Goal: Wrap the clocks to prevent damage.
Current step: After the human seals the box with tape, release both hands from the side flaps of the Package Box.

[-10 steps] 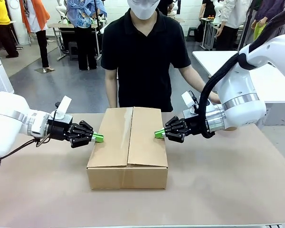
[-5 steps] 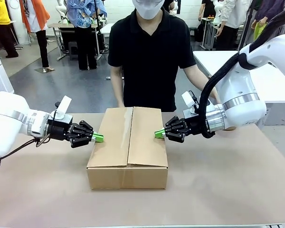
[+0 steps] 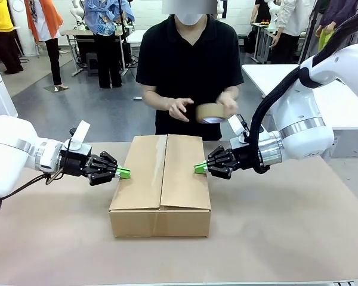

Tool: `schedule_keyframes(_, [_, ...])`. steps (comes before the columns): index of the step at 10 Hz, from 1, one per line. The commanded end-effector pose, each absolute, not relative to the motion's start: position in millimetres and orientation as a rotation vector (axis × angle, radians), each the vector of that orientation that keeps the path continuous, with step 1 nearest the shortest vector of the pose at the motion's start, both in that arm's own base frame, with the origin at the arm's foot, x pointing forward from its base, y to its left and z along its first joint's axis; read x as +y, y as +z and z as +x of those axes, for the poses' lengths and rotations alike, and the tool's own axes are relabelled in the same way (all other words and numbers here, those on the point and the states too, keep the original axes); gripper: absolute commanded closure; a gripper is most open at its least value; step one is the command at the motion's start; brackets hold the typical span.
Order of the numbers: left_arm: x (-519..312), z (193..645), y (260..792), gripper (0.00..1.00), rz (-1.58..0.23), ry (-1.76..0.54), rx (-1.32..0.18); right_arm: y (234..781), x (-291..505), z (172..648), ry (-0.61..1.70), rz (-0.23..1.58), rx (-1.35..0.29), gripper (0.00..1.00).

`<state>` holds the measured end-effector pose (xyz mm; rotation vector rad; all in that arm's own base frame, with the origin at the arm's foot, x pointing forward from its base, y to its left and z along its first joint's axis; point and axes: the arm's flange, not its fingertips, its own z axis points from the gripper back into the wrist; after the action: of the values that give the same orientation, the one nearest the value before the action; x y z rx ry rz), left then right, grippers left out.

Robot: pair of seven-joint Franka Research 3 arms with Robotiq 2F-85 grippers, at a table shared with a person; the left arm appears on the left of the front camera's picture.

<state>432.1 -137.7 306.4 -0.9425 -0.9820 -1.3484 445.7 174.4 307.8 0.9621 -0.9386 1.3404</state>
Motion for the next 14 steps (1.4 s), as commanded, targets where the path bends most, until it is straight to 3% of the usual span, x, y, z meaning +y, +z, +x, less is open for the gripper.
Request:
schedule_keyframes(1, [-137.8,432.2,304.4,1.00,-0.937,-1.348,-0.977,304.0,175.4,444.7,1.339,0.959,-0.930,0.99])
schedule_keyframes(14, [-137.8,432.2,304.4,1.00,-0.937,-1.348,-0.977,304.0,175.4,444.7,1.339,0.959,-0.930,0.99])
